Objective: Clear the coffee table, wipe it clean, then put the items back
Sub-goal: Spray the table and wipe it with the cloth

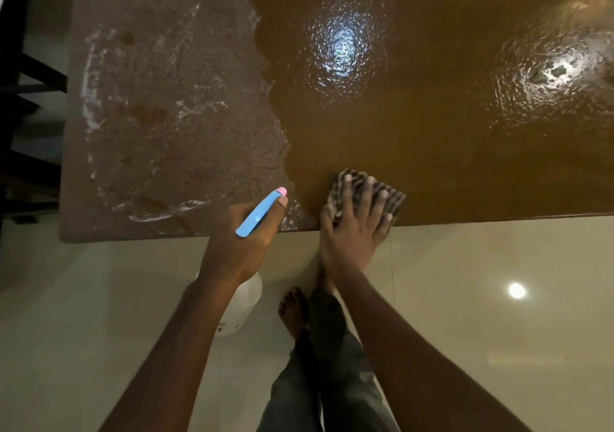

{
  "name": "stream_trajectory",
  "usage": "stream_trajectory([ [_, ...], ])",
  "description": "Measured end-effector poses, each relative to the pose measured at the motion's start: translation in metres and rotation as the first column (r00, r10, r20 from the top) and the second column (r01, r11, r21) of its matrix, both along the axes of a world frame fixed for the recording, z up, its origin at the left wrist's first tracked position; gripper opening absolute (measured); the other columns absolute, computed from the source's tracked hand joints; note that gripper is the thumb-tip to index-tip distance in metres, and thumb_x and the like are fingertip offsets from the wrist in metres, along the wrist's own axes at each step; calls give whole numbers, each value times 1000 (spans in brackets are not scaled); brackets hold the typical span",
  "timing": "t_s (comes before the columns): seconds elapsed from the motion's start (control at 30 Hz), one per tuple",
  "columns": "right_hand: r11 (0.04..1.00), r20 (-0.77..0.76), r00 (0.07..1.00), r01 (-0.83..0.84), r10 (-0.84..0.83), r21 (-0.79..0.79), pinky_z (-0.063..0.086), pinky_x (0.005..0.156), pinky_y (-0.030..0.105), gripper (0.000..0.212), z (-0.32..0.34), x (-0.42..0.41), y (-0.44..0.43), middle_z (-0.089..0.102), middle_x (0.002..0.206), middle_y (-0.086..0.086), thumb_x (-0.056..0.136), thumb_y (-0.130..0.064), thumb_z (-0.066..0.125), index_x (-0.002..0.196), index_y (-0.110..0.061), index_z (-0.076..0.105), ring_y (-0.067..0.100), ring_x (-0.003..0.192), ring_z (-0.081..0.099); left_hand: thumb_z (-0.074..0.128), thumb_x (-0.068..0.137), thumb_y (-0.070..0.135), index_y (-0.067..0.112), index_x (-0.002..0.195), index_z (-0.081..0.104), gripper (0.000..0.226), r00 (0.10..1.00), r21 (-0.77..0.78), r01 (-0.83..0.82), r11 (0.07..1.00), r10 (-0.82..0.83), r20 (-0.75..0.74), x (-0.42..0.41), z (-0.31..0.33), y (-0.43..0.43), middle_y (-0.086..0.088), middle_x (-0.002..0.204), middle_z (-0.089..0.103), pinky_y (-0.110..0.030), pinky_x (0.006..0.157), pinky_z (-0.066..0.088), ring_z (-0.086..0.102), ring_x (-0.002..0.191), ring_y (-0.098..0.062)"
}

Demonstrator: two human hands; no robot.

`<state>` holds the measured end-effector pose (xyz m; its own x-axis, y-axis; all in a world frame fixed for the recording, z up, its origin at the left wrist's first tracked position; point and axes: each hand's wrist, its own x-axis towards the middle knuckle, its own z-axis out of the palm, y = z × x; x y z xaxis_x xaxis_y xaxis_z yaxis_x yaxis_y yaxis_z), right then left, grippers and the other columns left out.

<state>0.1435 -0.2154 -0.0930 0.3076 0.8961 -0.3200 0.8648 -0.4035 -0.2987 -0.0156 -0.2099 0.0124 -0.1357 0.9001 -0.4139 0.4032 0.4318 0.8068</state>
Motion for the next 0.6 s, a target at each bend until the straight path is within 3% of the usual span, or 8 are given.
stream_trajectory([
  [0.13,911,33,913,-409,408,51,-8,122,42,68,-10,6,-8,-4,167,-9,95,-62,27,157,-44,6,20,153,-10,59,91,47,-1,72,62,52,999,-4,-18,1000,18,-42,-8,-3,-5,-26,69,57,-49,49,47,55,63,-42],
  [0.2,834,102,838,-544,535,91,2,122,44,68,-15,35,-6,4,167,-8,94,-62,29,157,-44,8,19,154,-2,60,90,49,-2,71,61,54,999,-31,-29,999,28,-43,-10,-8,-7,-27,70,56,-46,49,47,55,63,-42],
  [0.3,885,111,885,-460,452,68,-1,122,43,67,-13,63,4,-3,165,-12,95,-60,27,155,-47,1,18,154,-5,60,89,54,-1,70,60,58,998,-74,-45,996,41,-47,-11,-14,-7,-27,71,58,-37,51,44,49,53,-29],
  [0.4,965,80,963,-260,258,22,-5,123,43,68,-9,57,11,-8,166,-12,93,-58,24,155,-48,-2,16,153,-13,60,89,54,1,68,62,56,997,-62,-41,997,36,-74,-12,-17,-8,-23,70,62,-48,49,48,53,55,-36],
  [0.5,969,88,966,-245,242,18,-4,123,44,68,-7,52,11,-6,166,-10,92,-60,20,156,-45,0,16,153,-13,59,88,56,0,70,62,59,996,-50,-46,998,42,-79,-16,-19,-11,-23,70,63,-51,50,48,57,61,-41],
  [0.6,970,87,966,-245,243,12,-5,123,44,67,-7,54,11,-6,166,-10,94,-60,17,157,-44,0,17,153,-14,59,87,59,4,68,59,59,997,-79,-49,996,45,-56,-23,-22,-13,-18,61,57,-45,47,45,50,53,-37],
])
